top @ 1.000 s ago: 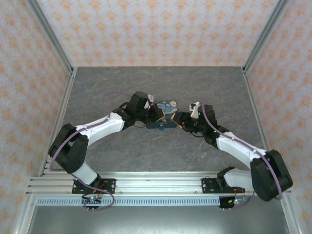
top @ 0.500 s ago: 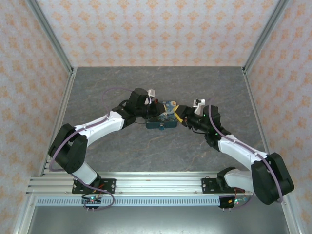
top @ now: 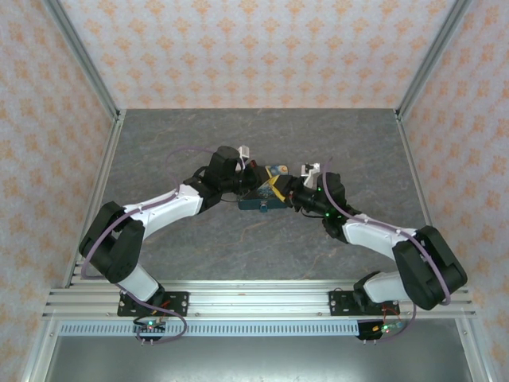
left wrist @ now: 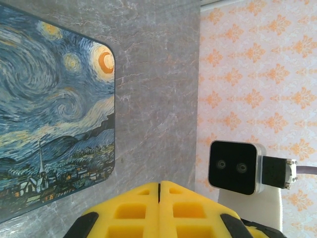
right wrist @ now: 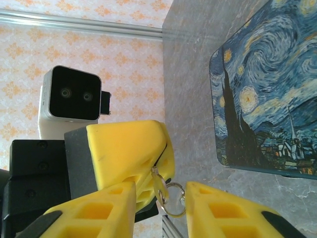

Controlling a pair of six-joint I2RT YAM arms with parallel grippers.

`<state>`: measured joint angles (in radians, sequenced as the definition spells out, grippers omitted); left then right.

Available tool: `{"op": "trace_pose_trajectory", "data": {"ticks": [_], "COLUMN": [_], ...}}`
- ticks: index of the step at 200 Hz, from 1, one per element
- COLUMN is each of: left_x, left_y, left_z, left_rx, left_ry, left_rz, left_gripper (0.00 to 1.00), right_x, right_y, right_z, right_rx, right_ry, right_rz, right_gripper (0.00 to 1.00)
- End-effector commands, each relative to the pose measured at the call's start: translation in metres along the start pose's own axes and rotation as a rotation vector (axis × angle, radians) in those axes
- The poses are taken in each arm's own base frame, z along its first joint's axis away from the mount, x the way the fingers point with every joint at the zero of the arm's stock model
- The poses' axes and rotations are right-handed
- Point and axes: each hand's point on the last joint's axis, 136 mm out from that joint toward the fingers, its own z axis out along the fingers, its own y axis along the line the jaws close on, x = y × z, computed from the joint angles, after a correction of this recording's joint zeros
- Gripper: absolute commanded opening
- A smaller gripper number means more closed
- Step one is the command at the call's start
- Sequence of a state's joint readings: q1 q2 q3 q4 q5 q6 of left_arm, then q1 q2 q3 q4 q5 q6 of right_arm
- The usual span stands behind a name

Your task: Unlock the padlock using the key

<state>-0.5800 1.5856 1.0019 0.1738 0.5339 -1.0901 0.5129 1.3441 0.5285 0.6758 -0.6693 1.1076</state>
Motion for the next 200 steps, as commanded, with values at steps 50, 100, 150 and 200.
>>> {"op": "trace_pose_trajectory", "data": {"ticks": [50, 100, 150, 200], "left_x": [-0.01, -0.01, -0.019, 0.0], "left_y": [-0.017, -0.015, -0.01, -0.008], "left_z": [-0.01, -0.011, -0.035, -0.043], "left_rx": [0.056, 0.037, -0.103, -0.213], "left_ry": [-0.051, -0.049, -0.027, 0.106], "left_rz": [-0.001, -0.011, -0.078, -0.226], "left_gripper": [0.0, 0.0, 0.61, 0.64], "right_x": [-0.011, -0.008, -0.002, 0.002], "right_y": [0.028, 0.025, -0.01, -0.015], "right_z": [0.008, 0.007, -0.014, -0.025], "right_rx": [-0.083, -0.07, 0.23, 0.363], "right_ry": [-0.033, -0.02, 0.018, 0.021], "right_rz": [-0.04, -0.054, -0.308, -0.556], "right_gripper": [0.18, 0.0, 0.0, 0.0]}}
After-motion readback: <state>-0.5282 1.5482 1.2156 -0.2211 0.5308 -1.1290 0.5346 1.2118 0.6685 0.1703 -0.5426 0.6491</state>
